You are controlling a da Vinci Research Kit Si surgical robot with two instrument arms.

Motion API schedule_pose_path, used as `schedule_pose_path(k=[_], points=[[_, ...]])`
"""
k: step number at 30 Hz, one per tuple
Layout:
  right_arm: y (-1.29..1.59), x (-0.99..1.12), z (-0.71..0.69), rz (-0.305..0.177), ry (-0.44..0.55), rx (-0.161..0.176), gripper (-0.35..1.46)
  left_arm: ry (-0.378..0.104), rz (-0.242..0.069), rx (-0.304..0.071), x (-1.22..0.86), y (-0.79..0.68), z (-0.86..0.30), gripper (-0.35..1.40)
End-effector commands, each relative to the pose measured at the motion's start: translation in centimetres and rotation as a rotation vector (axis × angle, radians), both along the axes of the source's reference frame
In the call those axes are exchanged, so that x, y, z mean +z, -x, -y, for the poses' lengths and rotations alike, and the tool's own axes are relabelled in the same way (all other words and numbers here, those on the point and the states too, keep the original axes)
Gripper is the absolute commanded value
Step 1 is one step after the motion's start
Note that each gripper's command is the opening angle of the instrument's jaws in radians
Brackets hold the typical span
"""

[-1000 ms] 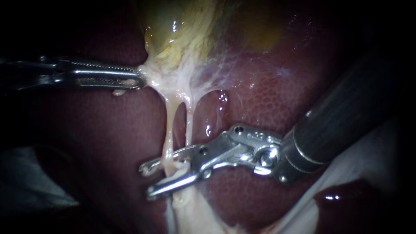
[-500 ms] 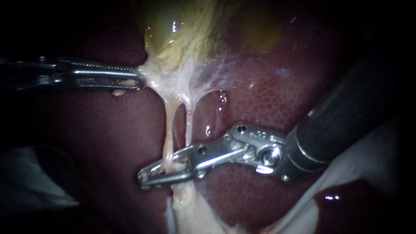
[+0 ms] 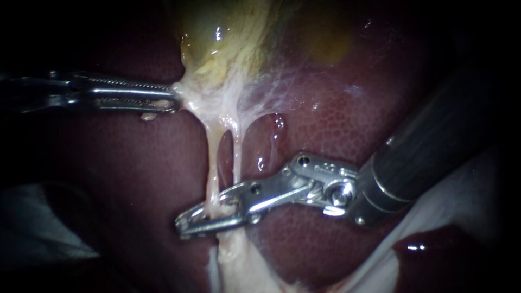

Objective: Clipping first clip left tube

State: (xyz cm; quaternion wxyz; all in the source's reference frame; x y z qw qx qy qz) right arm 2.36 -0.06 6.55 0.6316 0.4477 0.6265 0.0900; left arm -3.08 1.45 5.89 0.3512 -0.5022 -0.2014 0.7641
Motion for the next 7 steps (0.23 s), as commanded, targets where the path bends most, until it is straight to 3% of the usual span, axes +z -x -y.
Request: schedule_pose_path(k=[1,7], points=[[0.0,0.0,0.0,0.0,0.0,0.0,-0.35,0.0,0.0,0.0,0.0,0.0,0.0,-0.35],[0.0,0.0,0.0,0.002,0.0,0.003,-0.35,0.0,0.0,0.0,0.0,0.0,0.0,-0.35]])
